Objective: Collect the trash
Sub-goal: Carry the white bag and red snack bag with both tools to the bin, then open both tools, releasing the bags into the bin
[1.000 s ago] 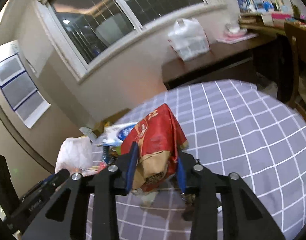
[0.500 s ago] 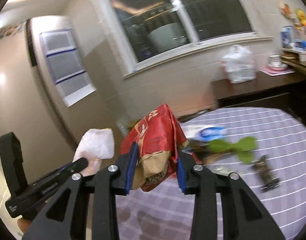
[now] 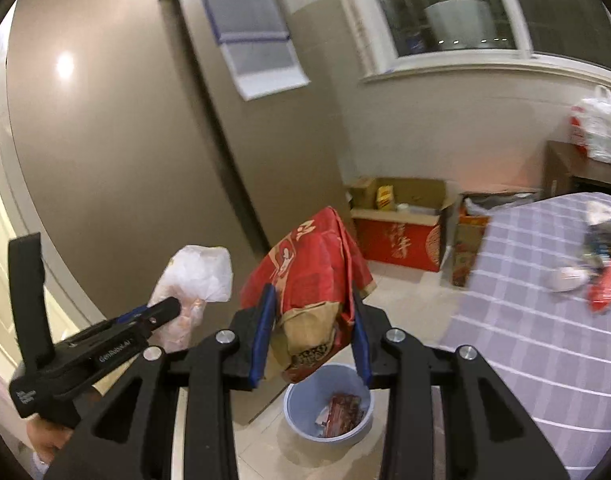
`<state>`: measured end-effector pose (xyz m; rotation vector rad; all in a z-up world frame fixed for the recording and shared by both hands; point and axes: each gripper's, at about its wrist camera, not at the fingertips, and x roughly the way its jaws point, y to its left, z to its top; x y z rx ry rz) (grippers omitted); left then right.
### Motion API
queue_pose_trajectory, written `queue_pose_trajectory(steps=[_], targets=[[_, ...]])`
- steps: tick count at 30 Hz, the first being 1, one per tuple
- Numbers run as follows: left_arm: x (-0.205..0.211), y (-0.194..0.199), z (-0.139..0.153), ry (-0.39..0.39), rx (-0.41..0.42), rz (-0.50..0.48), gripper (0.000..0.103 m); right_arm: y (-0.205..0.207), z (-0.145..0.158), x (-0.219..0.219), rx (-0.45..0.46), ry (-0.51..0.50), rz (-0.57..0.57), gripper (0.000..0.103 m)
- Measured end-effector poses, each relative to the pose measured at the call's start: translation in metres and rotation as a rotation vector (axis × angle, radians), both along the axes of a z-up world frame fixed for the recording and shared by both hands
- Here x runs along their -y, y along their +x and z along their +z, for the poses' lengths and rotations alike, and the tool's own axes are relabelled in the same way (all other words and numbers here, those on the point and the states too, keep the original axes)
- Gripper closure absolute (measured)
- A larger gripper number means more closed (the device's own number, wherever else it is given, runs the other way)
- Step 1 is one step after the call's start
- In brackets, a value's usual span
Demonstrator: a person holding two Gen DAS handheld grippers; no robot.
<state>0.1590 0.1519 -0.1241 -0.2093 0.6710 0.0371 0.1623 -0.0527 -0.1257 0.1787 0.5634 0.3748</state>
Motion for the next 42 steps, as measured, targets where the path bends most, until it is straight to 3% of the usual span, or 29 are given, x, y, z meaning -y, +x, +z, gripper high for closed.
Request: queue_pose_trajectory(steps=[2,4,7,12,20,25,26,28,29,30,34,42], targets=[[-0.015,0.007,-0.012,-0.006,-0.022,0.024,0.073,0.013,-0.014,-0.020,0.004,-0.011,0.016,0.064],[-0.026,0.016,-0.025,-0.003,-0.048,0.048,0.073,0.029,-0.033,-0.041,0.005,-0.068,0.044,0.041],[-0.040,0.026,-0.045,-0.009,-0.091,0.060,0.073,0.049,-0.061,-0.060,-0.069,-0.113,0.074,0.040],[-0.034,0.038,-0.066,-0.018,-0.135,0.050,0.072,0.047,-0.078,-0.061,-0.113,-0.114,0.069,0.038],[-0.020,0.051,-0.080,-0.024,-0.167,0.010,0.072,0.028,-0.077,-0.039,-0.082,-0.151,-0.014,0.029],[-0.008,0.066,-0.083,-0.039,-0.170,-0.014,0.070,0.025,-0.075,-0.027,-0.052,-0.148,-0.049,0.028],[-0.006,0.069,-0.083,-0.041,-0.168,-0.020,0.067,0.027,-0.074,-0.025,-0.048,-0.142,-0.053,0.028],[-0.002,0.077,-0.083,-0.041,-0.162,-0.018,0.048,0.029,-0.075,-0.020,-0.047,-0.134,-0.061,0.028],[-0.002,0.081,-0.084,-0.037,-0.172,-0.007,0.022,0.030,-0.076,-0.018,-0.047,-0.129,-0.065,0.028],[-0.002,0.084,-0.086,-0.027,-0.178,0.013,0.017,0.032,-0.076,-0.016,-0.048,-0.126,-0.073,0.028],[-0.007,0.081,-0.090,-0.049,-0.208,0.024,0.017,0.034,-0.078,-0.011,-0.063,-0.117,-0.079,0.028],[-0.002,0.057,-0.076,-0.037,-0.188,0.018,0.017,0.024,-0.072,-0.008,-0.084,-0.099,-0.072,0.028]])
